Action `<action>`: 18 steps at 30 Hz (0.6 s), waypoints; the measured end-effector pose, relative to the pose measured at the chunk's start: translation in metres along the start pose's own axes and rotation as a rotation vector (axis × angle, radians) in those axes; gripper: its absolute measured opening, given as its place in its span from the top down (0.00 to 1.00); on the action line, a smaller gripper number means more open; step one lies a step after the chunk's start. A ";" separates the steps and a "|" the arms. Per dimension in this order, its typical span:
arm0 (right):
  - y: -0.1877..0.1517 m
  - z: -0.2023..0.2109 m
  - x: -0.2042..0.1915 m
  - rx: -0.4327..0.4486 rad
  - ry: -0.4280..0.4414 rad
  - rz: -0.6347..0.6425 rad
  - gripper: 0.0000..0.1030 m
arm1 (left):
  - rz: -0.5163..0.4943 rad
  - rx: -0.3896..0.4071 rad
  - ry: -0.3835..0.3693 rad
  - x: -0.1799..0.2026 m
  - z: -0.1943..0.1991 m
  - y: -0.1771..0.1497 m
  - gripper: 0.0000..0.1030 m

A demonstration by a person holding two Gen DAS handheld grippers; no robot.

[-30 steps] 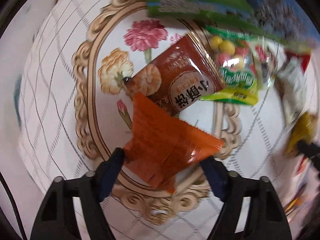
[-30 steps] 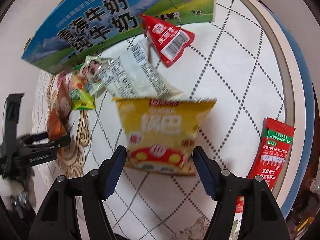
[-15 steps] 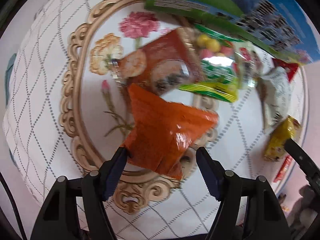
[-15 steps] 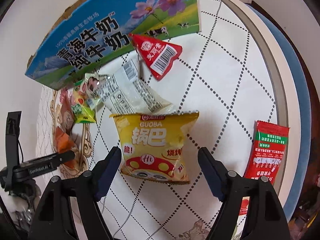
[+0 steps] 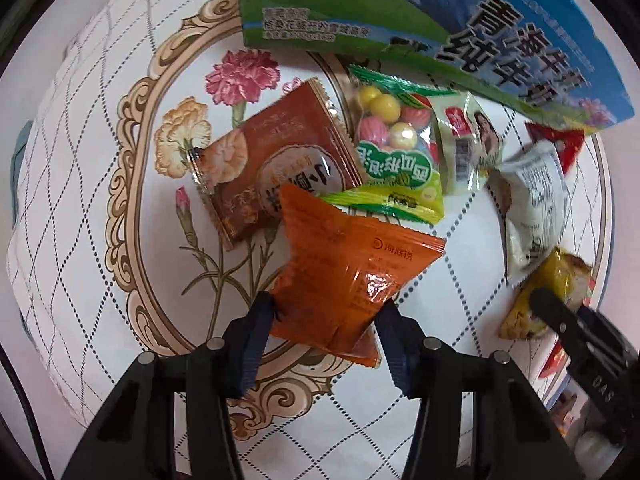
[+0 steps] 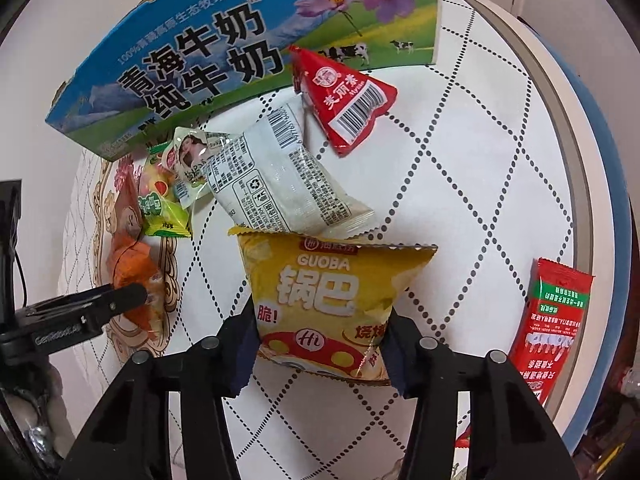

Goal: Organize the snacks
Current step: 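Grasp the orange bag with left tool while right tool grasps yellow Guoba bag, then place both bags into the cardboard box and open both tools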

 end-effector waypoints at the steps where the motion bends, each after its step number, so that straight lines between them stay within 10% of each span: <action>1: 0.000 -0.001 -0.002 -0.001 0.001 0.000 0.47 | 0.003 0.009 0.003 0.002 0.000 -0.001 0.53; 18: -0.001 0.019 -0.001 -0.018 0.073 -0.011 0.49 | 0.010 0.088 -0.112 0.042 0.030 -0.019 0.59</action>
Point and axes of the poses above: each gripper's, at about its wrist camera, not at the fingertips, and z roughly against the way its jaws point, x to its right, y to its top, the point moved 2 cm from there along -z, roughly the way its jaws point, and after that the axes turned 12 degrees about -z, right-handed, at the moved point
